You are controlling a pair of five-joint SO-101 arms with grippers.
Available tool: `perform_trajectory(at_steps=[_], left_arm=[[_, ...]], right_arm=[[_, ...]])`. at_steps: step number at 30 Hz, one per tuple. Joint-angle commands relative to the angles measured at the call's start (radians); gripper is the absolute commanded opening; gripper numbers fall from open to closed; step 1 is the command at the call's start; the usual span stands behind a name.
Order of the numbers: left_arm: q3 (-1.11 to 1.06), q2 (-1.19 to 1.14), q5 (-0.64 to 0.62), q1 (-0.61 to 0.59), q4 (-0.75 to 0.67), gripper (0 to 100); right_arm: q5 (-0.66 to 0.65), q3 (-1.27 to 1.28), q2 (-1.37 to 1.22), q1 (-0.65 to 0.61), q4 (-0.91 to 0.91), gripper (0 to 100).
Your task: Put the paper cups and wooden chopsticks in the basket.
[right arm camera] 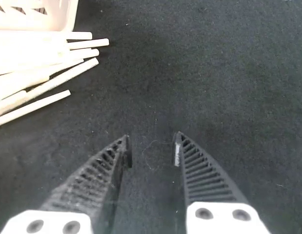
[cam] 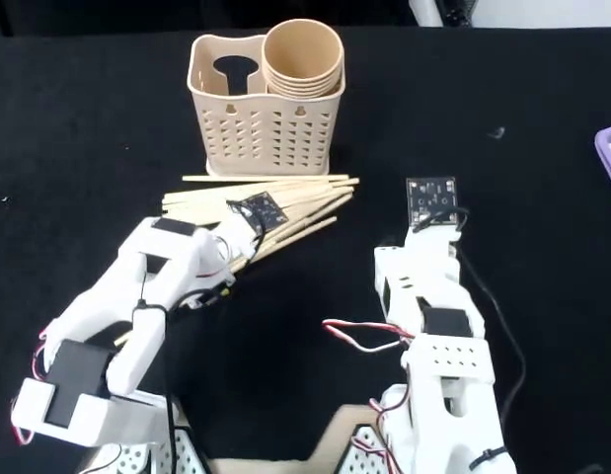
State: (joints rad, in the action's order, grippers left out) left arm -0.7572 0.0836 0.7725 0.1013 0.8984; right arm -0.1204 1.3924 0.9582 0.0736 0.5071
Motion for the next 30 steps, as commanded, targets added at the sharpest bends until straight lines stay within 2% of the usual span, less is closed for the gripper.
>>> perform_trajectory(at_steps=[1,7,12,20,26,30], left_arm=[[0.038,-0.002,0.014,-0.058,0.054,3],[0.071,0.000,0.025,-0.041,0.118,3],[0.041,0.101,0.207,-0.108,0.221,3],[-0.064,0.348,0.334,-0.174,0.233,3],[-0.070,0.361,0.446,-0.341,0.233,10],[-0.070,0.361,0.516,-0.440,0.215,4]], right_arm=[[0.003,-0.007,-0.001,-0.014,-0.023,15.5],[0.003,-0.005,-0.001,-0.014,-0.023,15.5],[0.003,-0.005,-0.001,-0.014,-0.023,15.5],[0.002,-0.007,-0.001,-0.014,-0.023,15.5],[0.002,-0.005,-0.002,-0.014,-0.021,15.5],[0.002,-0.005,-0.002,-0.014,-0.023,15.5]])
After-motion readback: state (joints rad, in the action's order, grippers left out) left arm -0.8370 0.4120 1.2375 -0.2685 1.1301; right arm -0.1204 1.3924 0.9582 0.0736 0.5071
